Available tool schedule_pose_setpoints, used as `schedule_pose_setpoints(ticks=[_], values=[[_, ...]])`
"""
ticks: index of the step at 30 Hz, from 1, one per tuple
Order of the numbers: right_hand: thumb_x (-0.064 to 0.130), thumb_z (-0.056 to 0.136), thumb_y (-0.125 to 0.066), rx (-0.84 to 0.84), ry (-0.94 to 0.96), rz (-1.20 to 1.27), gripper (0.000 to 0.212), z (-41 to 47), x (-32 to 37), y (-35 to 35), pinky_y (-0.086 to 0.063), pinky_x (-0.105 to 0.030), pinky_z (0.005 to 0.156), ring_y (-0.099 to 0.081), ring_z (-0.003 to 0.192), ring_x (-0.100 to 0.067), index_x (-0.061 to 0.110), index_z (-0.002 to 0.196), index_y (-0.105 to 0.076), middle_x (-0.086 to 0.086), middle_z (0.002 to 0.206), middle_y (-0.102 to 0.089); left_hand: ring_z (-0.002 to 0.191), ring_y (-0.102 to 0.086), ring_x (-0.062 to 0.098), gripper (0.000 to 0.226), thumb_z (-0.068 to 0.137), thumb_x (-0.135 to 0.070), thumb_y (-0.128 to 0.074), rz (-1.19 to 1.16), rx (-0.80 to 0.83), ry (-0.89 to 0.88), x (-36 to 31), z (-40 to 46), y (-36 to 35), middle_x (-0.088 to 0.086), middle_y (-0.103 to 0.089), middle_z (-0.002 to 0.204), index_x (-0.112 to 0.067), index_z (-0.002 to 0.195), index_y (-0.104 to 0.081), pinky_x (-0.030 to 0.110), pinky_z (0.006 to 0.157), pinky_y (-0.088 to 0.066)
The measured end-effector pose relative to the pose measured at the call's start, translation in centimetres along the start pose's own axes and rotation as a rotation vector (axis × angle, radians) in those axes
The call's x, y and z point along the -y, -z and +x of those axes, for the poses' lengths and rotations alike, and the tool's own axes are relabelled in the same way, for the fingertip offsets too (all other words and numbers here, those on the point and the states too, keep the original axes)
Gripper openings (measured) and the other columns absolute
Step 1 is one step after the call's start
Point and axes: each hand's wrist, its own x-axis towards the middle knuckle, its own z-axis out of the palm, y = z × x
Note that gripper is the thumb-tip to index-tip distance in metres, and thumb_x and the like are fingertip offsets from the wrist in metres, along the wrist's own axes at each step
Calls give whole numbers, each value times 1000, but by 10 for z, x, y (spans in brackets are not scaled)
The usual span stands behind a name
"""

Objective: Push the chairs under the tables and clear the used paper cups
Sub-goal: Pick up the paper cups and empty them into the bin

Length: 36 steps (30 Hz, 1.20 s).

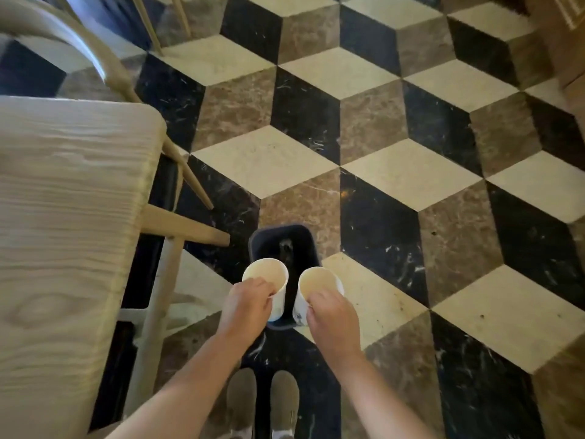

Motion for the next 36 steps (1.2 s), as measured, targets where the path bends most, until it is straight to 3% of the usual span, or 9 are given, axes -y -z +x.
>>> schedule_pose_setpoints(ticks=[5, 10, 14, 17, 22, 29, 36], values=[[-2, 66, -76, 34, 33, -13, 20, 23, -34, -62, -48, -30, 46, -54, 55, -22, 9, 64, -60, -6, 61, -60, 77, -62, 27, 17, 74, -1, -70, -3, -1, -54, 31, 32, -55, 7, -69, 85, -10, 89, -68, 39, 73, -53], [8, 76, -71, 151, -10, -86, 6, 36, -52, -93, -52, -36, 64, -59, 74, -26, 8, 81, -67, -8, 80, -67, 100, -57, 26, 32, 78, -9, -66, -2, 64, -22, 49, 50, -89, 5, -66, 106, -14, 110, -62, 40, 89, -47], [22, 83, -69, 169, -6, -88, 19, 33, -43, -77, -53, -35, 74, -60, 87, -22, 14, 100, -65, -4, 95, -66, 98, -60, 23, 34, 76, -13, -71, 26, 51, -3, 44, 38, -77, 5, -66, 106, -15, 109, -62, 37, 84, -50], [30, 87, -62, 178, 20, -91, 23, 27, -23, -44, -51, -33, 79, -57, 93, -19, 19, 107, -62, -1, 100, -65, 97, -60, 20, 35, 78, -20, -70, 78, 60, 14, 30, 20, -44, 3, -66, 106, -17, 112, -61, 34, 84, -50], [27, 84, -66, 91, 96, -66, 23, 14, 34, 50, -51, -35, 76, -60, 90, -22, 17, 104, -65, -2, 97, -67, 94, -60, 12, 35, 80, -25, -69, 60, -2, 46, -14, -25, 46, -2, -65, 108, -23, 114, -59, 28, 82, -53], [18, 77, -74, -40, 390, -58, 27, -18, 157, 176, -54, -41, 72, -64, 87, -27, 8, 102, -69, -8, 94, -71, 98, -61, 24, 32, 80, -19, -68, 37, -316, 93, -48, -123, 197, 6, -68, 106, -15, 112, -62, 38, 82, -50], [17, 77, -76, -51, 663, -66, 27, -51, 277, 193, -55, -40, 71, -65, 84, -27, 8, 100, -68, -9, 90, -70, 83, -65, 26, 23, 75, -15, -73, 27, -571, 199, -22, -219, 269, 6, -70, 89, -15, 97, -66, 37, 71, -53]])
